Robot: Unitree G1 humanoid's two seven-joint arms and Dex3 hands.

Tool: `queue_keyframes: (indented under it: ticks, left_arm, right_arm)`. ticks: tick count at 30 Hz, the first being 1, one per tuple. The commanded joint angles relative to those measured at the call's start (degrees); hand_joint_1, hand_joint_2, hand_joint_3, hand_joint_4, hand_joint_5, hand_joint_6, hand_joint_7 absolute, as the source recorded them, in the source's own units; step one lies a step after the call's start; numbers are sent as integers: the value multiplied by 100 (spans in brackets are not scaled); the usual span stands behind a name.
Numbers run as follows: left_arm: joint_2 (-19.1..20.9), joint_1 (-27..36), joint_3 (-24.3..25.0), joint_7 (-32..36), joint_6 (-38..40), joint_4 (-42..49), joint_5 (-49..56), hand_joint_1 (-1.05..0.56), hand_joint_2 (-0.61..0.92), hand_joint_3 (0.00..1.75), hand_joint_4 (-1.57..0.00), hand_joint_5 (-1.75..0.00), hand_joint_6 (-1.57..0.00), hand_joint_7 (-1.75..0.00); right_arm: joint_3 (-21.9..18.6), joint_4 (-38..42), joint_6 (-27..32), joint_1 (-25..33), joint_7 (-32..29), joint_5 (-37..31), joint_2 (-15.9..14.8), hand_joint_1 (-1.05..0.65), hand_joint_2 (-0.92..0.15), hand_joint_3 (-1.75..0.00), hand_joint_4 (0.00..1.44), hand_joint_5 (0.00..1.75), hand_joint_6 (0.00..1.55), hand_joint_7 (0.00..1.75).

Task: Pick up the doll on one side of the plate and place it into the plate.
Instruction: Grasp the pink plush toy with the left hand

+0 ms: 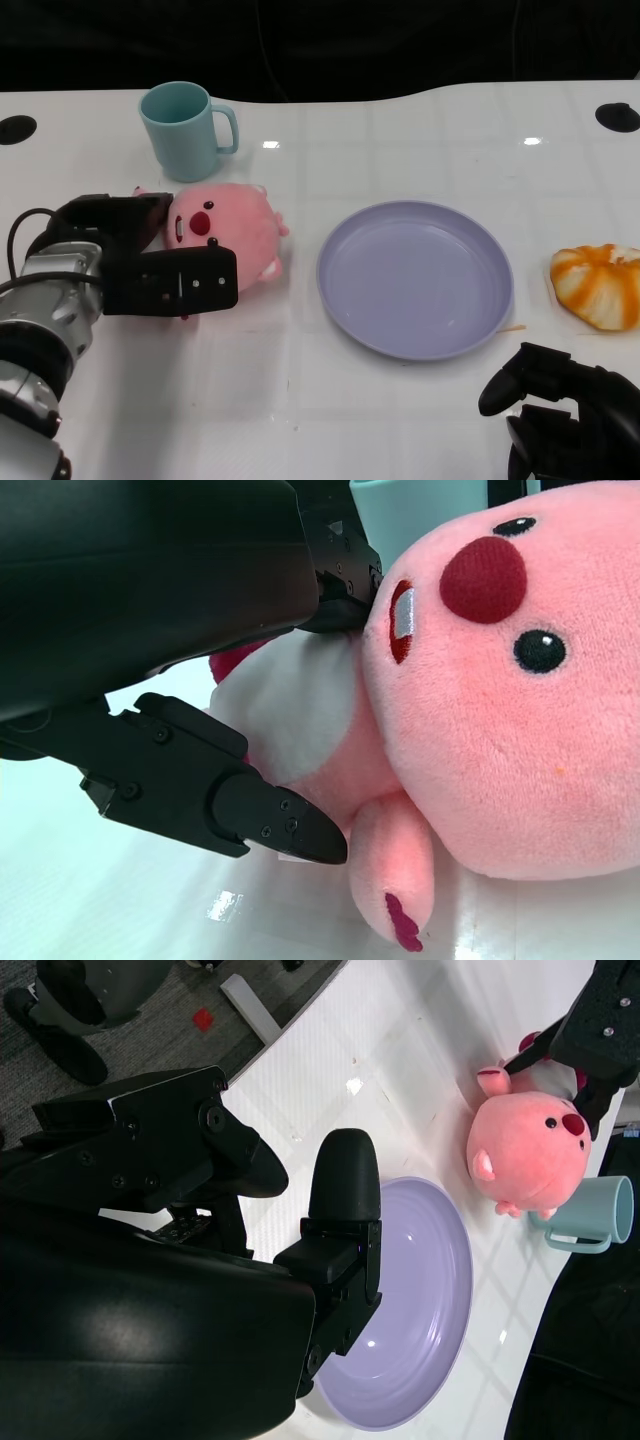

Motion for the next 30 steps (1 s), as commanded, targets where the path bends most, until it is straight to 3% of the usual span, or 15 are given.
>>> queue_keyframes:
  ticks: [1, 3, 9, 10, 11, 13, 16, 18, 19, 20, 22, 25, 30]
  left_arm:
    - [-64, 157, -16, 4, -41, 243, -143, -33, 83, 1, -30, -9, -32, -3]
    - [-118, 227, 41, 193, -61, 332, -243, -32, 84, 1, -35, -9, -36, -3]
    - [-154, 359, 74, 751, -302, 517, -419, -16, 91, 1, -71, -16, -71, -7]
    - [-148, 380, 53, 874, -375, 539, -414, -15, 91, 1, -79, -50, -87, -9]
    - [-144, 404, 33, 1010, -446, 566, -407, -14, 91, 0, -76, -80, -96, -9]
    - [-145, 443, -6, 1222, -523, 624, -400, -15, 92, 4, -80, -120, -114, -15]
    - [-147, 489, -68, 1377, -566, 697, -382, -18, 92, 14, -80, -147, -123, -25]
    - [-132, 518, -181, 1531, -590, 733, -285, -19, 92, 11, -79, -161, -118, -46]
    - [-128, 531, -231, 1609, -594, 745, -252, -20, 92, 8, -78, -168, -106, -76]
    - [-127, 549, -270, 1696, -599, 755, -233, -20, 92, 9, -79, -172, -88, -116]
    - [-135, 576, -332, 1802, -557, 778, -210, -26, 92, 20, -78, -174, -60, -160]
    - [-127, 633, -403, 2013, -587, 797, -163, -27, 92, 27, -78, -175, -52, -173]
    - [-125, 717, -461, 2358, -621, 802, -170, -27, 92, 28, -78, -175, -52, -175]
  right_arm:
    - [-43, -96, -53, 54, -7, -25, -75, -3, -76, -98, 59, 175, 47, 148]
    - [-54, -117, -50, 75, -13, -24, -74, -3, -76, -98, 60, 175, 47, 148]
    - [-64, -163, -18, 101, -28, -33, -76, -5, -75, -99, 60, 175, 48, 148]
    - [-68, -162, -22, 103, -26, -32, -79, -5, -75, -99, 60, 175, 48, 147]
    - [-75, -156, -43, 109, -20, -30, -80, -5, -75, -99, 60, 175, 48, 147]
    - [-87, -155, -65, 119, -17, -30, -82, -4, -74, -99, 61, 175, 49, 147]
    - [-104, -190, -32, 134, -31, -27, -80, -5, -74, -100, 61, 175, 49, 147]
    - [-117, -192, -47, 145, -23, -17, -79, -5, -74, -100, 61, 175, 49, 147]
    - [-125, -190, -52, 150, -20, -8, -74, -5, -74, -100, 61, 175, 49, 147]
    - [-130, -188, -61, 156, -18, -3, -69, -5, -74, -100, 61, 175, 49, 147]
    - [-134, -197, -68, 170, -20, -9, -70, -5, -74, -100, 61, 175, 49, 147]
    - [-147, -228, -48, 188, -23, -1, -70, -5, -74, -100, 61, 175, 49, 147]
    - [-175, -233, -25, 195, -24, 35, -51, -5, -75, -100, 60, 175, 49, 146]
